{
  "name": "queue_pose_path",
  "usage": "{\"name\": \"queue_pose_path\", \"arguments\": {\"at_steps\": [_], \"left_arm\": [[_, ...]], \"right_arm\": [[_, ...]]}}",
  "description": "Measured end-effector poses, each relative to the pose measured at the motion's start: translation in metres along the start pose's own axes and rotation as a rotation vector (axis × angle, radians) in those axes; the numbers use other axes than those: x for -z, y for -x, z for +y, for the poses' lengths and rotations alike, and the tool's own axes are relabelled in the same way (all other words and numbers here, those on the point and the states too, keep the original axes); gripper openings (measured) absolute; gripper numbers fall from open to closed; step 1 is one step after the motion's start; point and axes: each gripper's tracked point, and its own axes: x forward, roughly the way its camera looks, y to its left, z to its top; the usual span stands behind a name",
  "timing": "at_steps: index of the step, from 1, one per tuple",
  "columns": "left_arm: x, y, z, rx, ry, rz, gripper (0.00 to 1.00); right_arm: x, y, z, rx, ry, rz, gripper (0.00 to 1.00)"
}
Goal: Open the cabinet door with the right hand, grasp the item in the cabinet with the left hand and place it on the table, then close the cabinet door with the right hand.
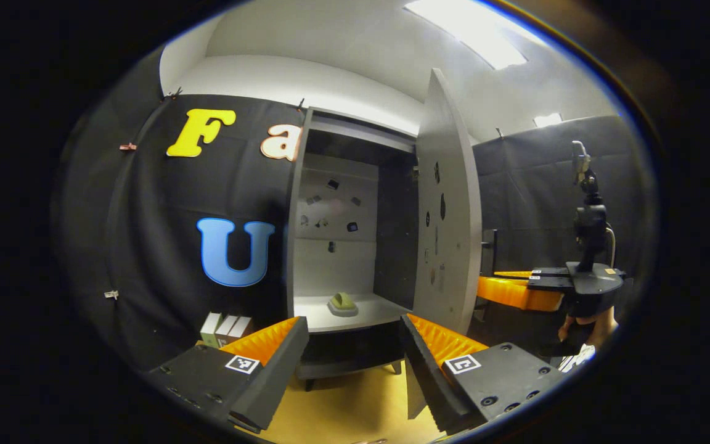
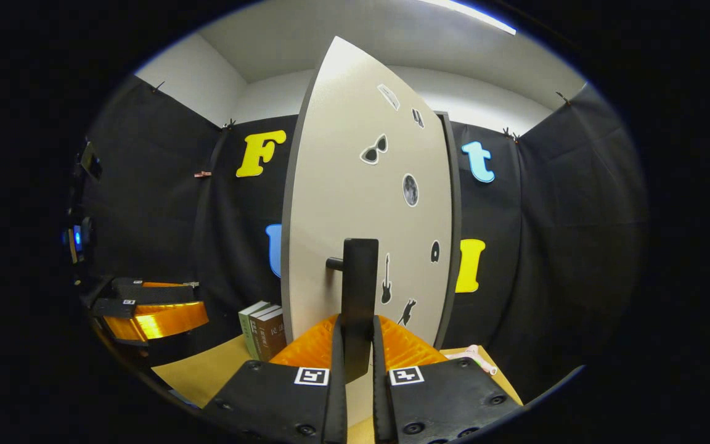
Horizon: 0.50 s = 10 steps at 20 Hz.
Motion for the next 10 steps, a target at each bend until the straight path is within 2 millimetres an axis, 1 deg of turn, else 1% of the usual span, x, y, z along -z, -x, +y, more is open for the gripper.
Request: {"name": "queue_pose_path", "arguments": {"at_steps": [1,2,3,4,5,8,10], "left_arm": [[0.003,-0.01,-0.005,0.017,0.012,0.002,0.93],[0.004,-0.017,-0.014,0.04,0.025,0.003,0.93],[0.003,-0.025,-0.025,0.064,0.036,0.002,0.96],[0.001,-0.031,-0.033,0.079,0.04,0.0,0.96],[0.0,-0.037,-0.042,0.095,0.04,0.0,0.94],[0.004,-0.052,-0.063,0.132,0.03,0.01,0.94],[0.009,-0.065,-0.072,0.155,0.03,0.017,0.94]], "right_arm": [[-0.001,0.001,-0.004,0.007,-0.005,-0.007,0.21],[-0.001,0.002,-0.008,0.015,-0.007,-0.011,0.2],[-0.001,0.003,-0.011,0.026,-0.006,-0.012,0.16],[-0.002,0.005,-0.015,0.037,-0.004,-0.012,0.2],[-0.001,0.005,-0.018,0.047,0.001,-0.008,0.2],[0.001,0.01,-0.035,0.095,0.013,0.006,0.2],[0.003,0.014,-0.045,0.134,0.013,0.019,0.19]]}}
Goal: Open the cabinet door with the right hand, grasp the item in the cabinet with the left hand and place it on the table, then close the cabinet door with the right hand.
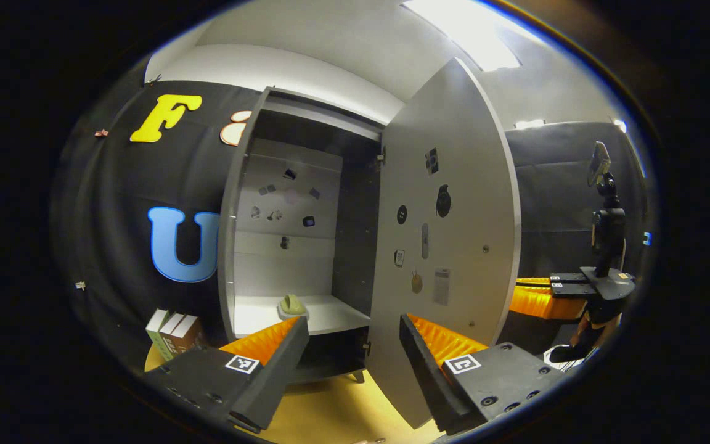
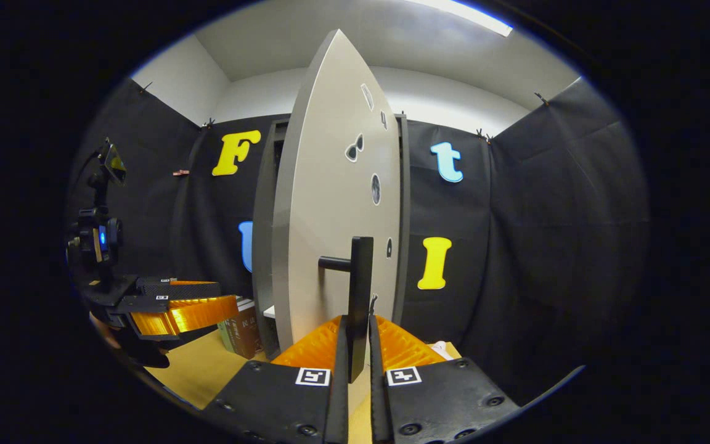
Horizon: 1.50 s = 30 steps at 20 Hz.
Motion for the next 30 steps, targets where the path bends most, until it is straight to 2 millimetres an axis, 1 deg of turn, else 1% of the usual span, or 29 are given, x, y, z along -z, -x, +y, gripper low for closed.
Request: {"name": "queue_pose_path", "arguments": {"at_steps": [2,4,6,7,8,9,10,11,12,13,14,15,16,17,19,21,23,24,26,27,28,29,30], "left_arm": [[0.004,-0.013,-0.008,0.022,0.002,0.007,0.93],[0.003,-0.023,-0.022,0.036,0.003,0.009,0.93],[0.002,-0.034,-0.034,0.049,0.003,0.009,0.93],[0.004,-0.04,-0.035,0.053,0.003,0.007,0.93],[0.004,-0.046,-0.038,0.06,0.004,0.005,0.9],[0.004,-0.051,-0.042,0.066,0.006,0.004,0.93],[0.004,-0.056,-0.046,0.072,0.009,0.004,0.93],[0.006,-0.063,-0.048,0.074,0.012,0.005,0.93],[0.007,-0.068,-0.05,0.074,0.015,0.005,0.93],[0.007,-0.073,-0.052,0.075,0.016,0.006,0.89],[0.008,-0.079,-0.053,0.076,0.014,0.006,0.9],[0.008,-0.084,-0.053,0.075,0.009,0.007,0.89],[0.008,-0.089,-0.052,0.072,0.002,0.007,0.94],[0.008,-0.094,-0.05,0.065,-0.004,0.006,0.94],[0.011,-0.106,-0.041,0.055,-0.007,0.016,0.94],[0.013,-0.118,-0.024,0.028,-0.023,0.031,0.93],[0.014,-0.133,-0.002,-0.002,-0.037,0.043,0.93],[0.017,-0.141,0.006,-0.005,-0.033,0.056,0.93],[0.019,-0.155,0.023,-0.028,-0.014,0.081,0.93],[0.021,-0.163,0.031,-0.038,-0.007,0.094,0.93],[0.023,-0.171,0.039,-0.051,-0.01,0.107,0.93],[0.024,-0.179,0.049,-0.072,-0.031,0.123,0.93],[0.026,-0.188,0.059,-0.098,-0.062,0.135,0.93]], "right_arm": [[-0.001,0.002,-0.006,0.015,-0.01,-0.001,0.17],[-0.002,0.0,-0.016,0.039,-0.019,-0.012,0.2],[-0.002,0.001,-0.025,0.062,-0.021,-0.014,0.14],[-0.003,0.004,-0.03,0.073,-0.02,-0.019,0.13],[-0.003,0.003,-0.035,0.085,-0.016,-0.025,0.13],[-0.004,0.004,-0.042,0.098,-0.011,-0.03,0.13],[-0.005,0.004,-0.047,0.104,-0.016,-0.034,0.13],[-0.004,0.003,-0.046,0.089,-0.043,-0.033,0.13],[-0.005,0.004,-0.039,0.067,-0.071,-0.036,0.13],[-0.005,0.002,-0.034,0.045,-0.087,-0.04,0.14],[-0.003,0.002,-0.031,0.031,-0.09,-0.039,0.14],[-0.003,0.002,-0.031,0.014,-0.085,-0.036,0.17],[-0.001,0.004,-0.033,0.008,-0.074,-0.031,0.19],[0.0,0.006,-0.037,0.002,-0.064,-0.024,0.19],[0.0,0.011,-0.036,-0.017,-0.071,-0.02,0.18],[-0.002,0.014,-0.044,0.016,-0.08,-0.035,0.17],[-0.009,0.017,-0.055,0.06,-0.093,-0.073,0.14],[-0.012,0.01,-0.069,0.116,-0.097,-0.092,0.14],[-0.008,0.009,-0.086,0.189,-0.092,-0.106,0.5],[-0.008,0.011,-0.094,0.22,-0.086,-0.103,0.65],[-0.007,0.012,-0.1,0.245,-0.078,-0.1,0.61],[-0.008,0.011,-0.103,0.251,-0.071,-0.104,0.62],[-0.008,0.011,-0.105,0.253,-0.061,-0.113,0.7]]}}
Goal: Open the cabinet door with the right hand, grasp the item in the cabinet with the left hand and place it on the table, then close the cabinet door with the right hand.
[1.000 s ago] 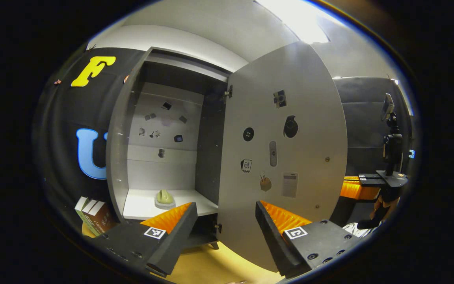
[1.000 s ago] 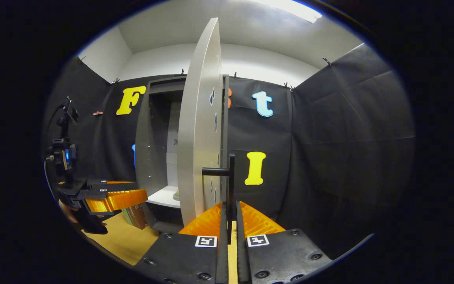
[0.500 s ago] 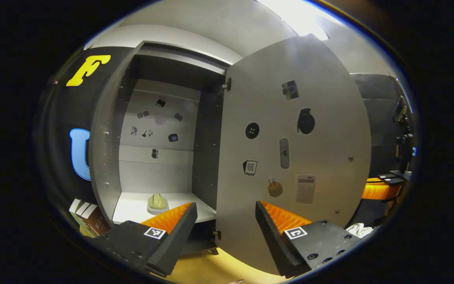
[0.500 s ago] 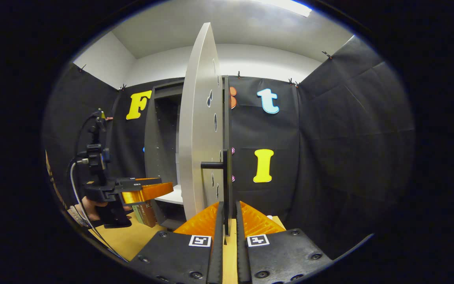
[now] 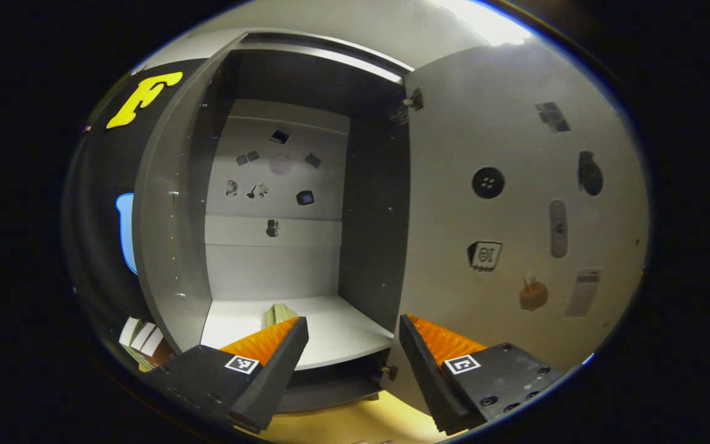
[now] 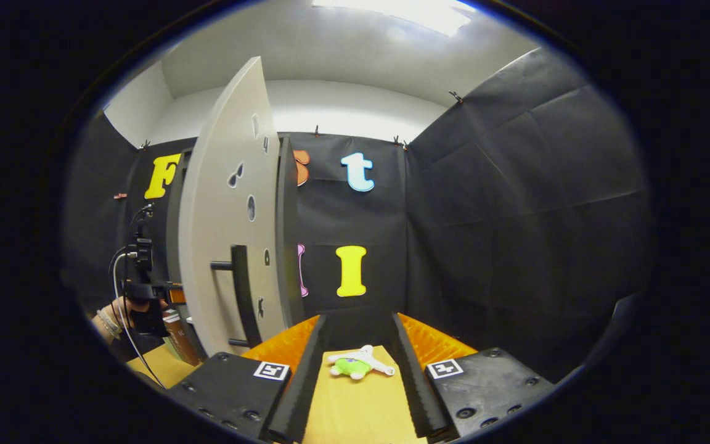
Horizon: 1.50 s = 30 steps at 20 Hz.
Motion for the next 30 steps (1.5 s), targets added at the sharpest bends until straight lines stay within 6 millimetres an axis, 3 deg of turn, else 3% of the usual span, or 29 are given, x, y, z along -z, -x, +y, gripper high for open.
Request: {"name": "queue_pose_path", "arguments": {"at_steps": [1,4,7,9,13,16,17,21,25,27,30], "left_arm": [[0.001,-0.01,0.008,-0.023,-0.02,0.015,0.93],[0.008,-0.043,0.02,-0.041,0.025,0.07,0.93],[0.014,-0.077,0.043,-0.082,0.064,0.114,0.92],[0.022,-0.096,0.054,-0.106,0.063,0.149,0.92],[0.049,-0.126,0.069,-0.118,0.107,0.239,0.83],[0.065,-0.143,0.08,-0.134,0.164,0.292,0.79],[0.068,-0.147,0.086,-0.148,0.177,0.308,0.74],[0.069,-0.163,0.105,-0.193,0.126,0.322,0.66],[0.052,-0.167,0.107,-0.199,0.073,0.301,0.68],[0.045,-0.169,0.118,-0.221,-0.006,0.308,0.69],[0.059,-0.176,0.123,-0.214,-0.046,0.373,0.73]], "right_arm": [[0.0,-0.004,-0.005,0.007,0.02,-0.009,0.78],[0.006,-0.02,-0.019,0.02,0.086,-0.003,0.83],[0.016,-0.026,-0.026,0.015,0.082,0.033,0.96],[0.028,-0.037,-0.036,0.027,0.082,0.053,0.96],[0.041,-0.058,-0.049,0.044,0.087,0.073,0.98],[0.047,-0.068,-0.057,0.039,0.091,0.087,0.98],[0.049,-0.072,-0.057,0.037,0.087,0.088,0.98],[0.059,-0.084,-0.062,0.04,0.074,0.105,0.98],[0.063,-0.092,-0.065,0.048,0.081,0.108,0.98],[0.066,-0.097,-0.066,0.054,0.074,0.115,0.98],[0.069,-0.105,-0.063,0.046,0.061,0.118,0.98]]}}
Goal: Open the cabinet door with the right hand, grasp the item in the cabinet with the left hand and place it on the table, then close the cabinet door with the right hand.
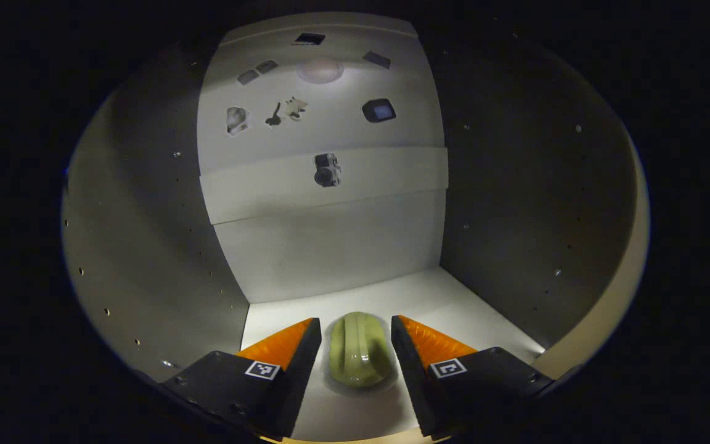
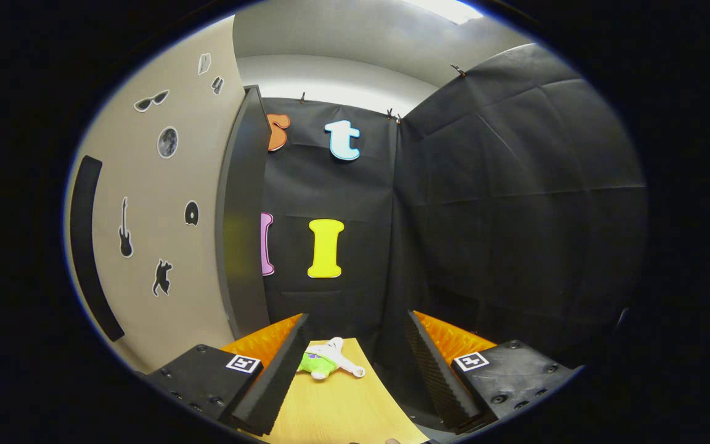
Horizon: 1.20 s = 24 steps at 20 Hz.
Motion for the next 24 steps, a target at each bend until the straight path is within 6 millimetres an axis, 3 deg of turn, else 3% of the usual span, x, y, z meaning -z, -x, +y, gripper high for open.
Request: {"name": "queue_pose_path", "arguments": {"at_steps": [6,7,10,13,18,24], "left_arm": [[0.027,-0.032,-0.005,0.038,0.048,0.087,0.75],[0.033,-0.036,-0.001,0.017,0.053,0.106,0.67],[0.032,-0.036,0.006,-0.023,0.082,0.087,0.28],[0.032,-0.029,0.004,-0.022,0.105,0.095,0.24],[0.038,0.016,-0.009,0.016,0.205,0.095,0.22],[0.055,0.109,-0.025,0.009,0.145,0.043,0.22]], "right_arm": [[0.006,-0.008,0.003,0.006,0.041,0.02,0.98],[0.007,-0.01,0.005,0.002,0.041,0.025,0.98],[0.015,-0.013,0.003,0.007,0.058,0.052,0.98],[0.015,-0.014,0.007,-0.013,0.053,0.059,1.0],[0.013,-0.012,0.011,-0.04,0.053,0.058,0.98],[0.002,0.011,0.031,-0.088,0.037,0.023,0.96]]}}
